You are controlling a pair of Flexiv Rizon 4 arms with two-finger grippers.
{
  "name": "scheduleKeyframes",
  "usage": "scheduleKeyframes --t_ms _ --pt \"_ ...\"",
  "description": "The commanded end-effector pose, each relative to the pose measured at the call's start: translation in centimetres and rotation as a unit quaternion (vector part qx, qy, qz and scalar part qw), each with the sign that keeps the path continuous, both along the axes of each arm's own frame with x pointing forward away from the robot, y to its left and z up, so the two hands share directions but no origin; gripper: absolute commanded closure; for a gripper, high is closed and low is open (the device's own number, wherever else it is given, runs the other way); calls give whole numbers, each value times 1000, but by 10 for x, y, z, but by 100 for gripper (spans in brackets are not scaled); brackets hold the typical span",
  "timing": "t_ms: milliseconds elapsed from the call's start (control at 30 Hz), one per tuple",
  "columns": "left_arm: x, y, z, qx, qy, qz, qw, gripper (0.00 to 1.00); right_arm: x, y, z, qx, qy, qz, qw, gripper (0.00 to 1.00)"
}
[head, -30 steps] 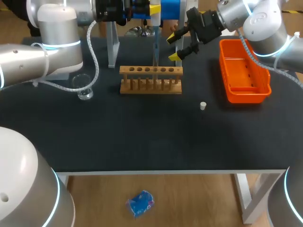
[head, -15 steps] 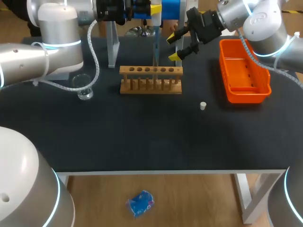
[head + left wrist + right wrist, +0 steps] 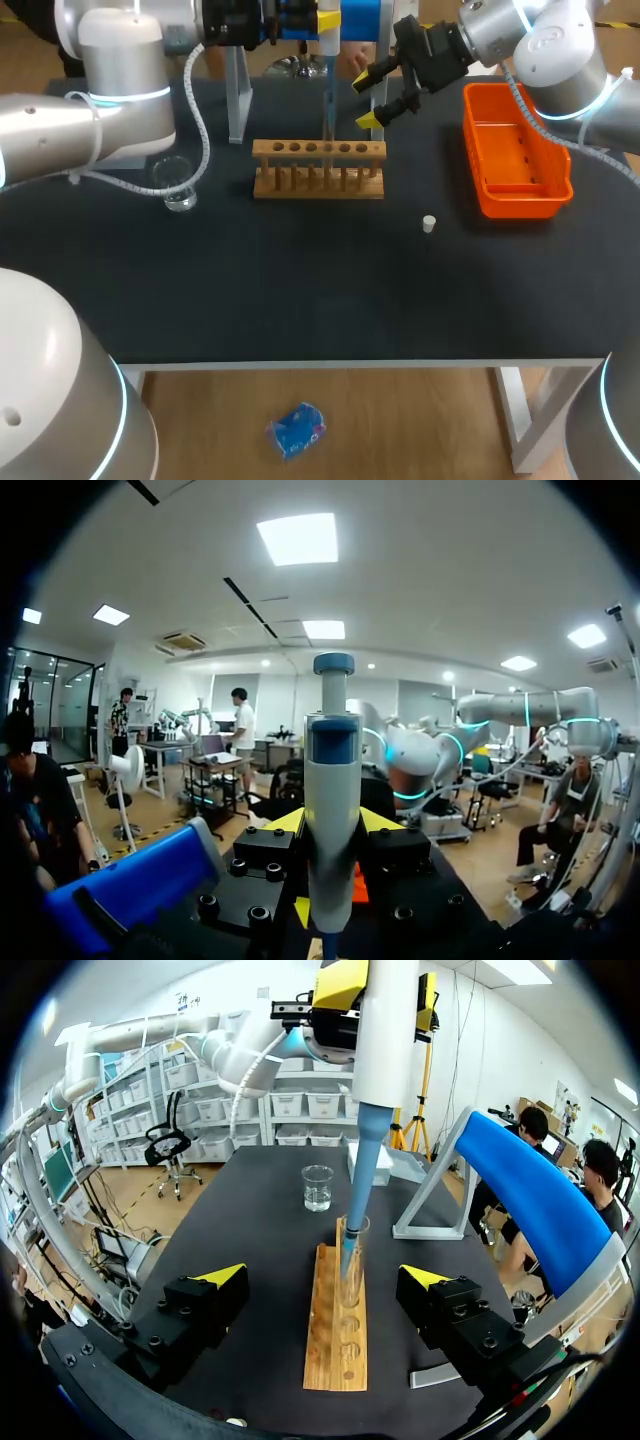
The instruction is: Invert the test tube, pick up the pipette, mount the tip to pipette, aspirate from beaker and dispense into the tube, eject the tip, return the pipette, and cap with the stopper.
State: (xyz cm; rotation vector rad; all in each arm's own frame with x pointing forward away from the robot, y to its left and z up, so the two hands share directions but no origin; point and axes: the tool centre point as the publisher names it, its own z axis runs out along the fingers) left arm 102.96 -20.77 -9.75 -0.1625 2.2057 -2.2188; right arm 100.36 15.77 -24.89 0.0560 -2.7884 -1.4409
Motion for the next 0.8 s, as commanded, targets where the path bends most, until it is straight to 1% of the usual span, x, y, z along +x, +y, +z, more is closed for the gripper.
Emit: scheduleKeyframes --t_ms 33,433,800 --pt "-2 0 0 1 0 4 1000 100 0 0 0 -1 0 0 1000 0" --pt "4 1 0 1 -3 3 1000 100 0 0 0 -1 0 0 1000 0" --pt "6 2 -1 1 -2 5 1000 100 0 0 0 -1 0 0 1000 0"
